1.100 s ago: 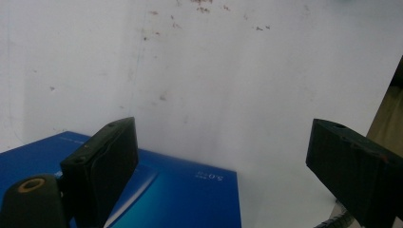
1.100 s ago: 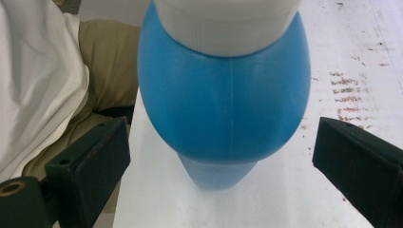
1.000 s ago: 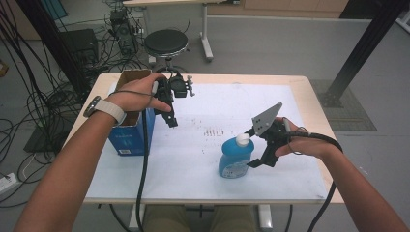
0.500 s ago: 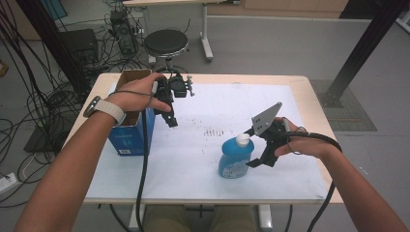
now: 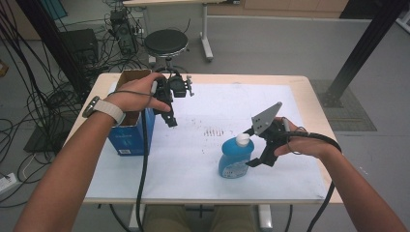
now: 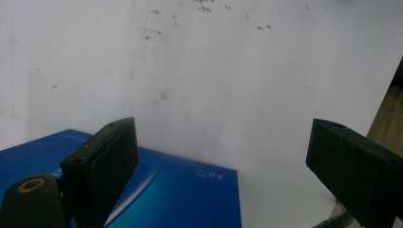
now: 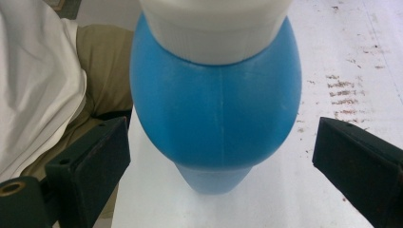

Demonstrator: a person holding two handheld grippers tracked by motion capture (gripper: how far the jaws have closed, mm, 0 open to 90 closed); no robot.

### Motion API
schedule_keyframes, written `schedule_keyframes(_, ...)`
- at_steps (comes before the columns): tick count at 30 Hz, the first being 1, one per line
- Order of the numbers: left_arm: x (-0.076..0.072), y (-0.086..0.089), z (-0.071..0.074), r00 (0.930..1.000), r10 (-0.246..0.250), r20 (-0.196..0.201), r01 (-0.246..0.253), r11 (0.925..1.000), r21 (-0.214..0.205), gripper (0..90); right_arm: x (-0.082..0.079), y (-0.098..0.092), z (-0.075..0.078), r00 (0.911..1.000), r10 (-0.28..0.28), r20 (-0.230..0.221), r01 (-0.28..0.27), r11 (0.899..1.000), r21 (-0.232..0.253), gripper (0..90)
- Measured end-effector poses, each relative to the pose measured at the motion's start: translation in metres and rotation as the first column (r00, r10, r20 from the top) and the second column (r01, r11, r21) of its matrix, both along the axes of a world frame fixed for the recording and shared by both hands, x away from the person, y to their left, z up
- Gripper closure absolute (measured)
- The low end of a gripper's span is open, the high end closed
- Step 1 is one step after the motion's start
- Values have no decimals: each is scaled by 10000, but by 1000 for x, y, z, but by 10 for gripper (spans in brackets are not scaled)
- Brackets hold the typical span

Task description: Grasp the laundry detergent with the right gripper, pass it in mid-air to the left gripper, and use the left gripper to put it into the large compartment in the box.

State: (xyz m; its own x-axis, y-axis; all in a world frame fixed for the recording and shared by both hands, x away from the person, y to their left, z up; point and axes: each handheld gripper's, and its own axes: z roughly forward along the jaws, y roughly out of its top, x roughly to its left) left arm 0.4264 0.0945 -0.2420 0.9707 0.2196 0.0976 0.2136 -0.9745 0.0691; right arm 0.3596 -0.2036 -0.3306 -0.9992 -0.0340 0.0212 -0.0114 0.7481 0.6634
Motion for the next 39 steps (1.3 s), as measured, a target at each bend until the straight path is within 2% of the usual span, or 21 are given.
schedule_keyframes(5,0,1,-1,9999,96,30,-95,9999,-108,108,0,1,-1,10000,18,-19,-18,10000,32,50)
schedule_keyframes(39,1,4,0,10000,76,43,-75,9999,-137,109,1,2,0,10000,17,-41,-17,10000,71,50)
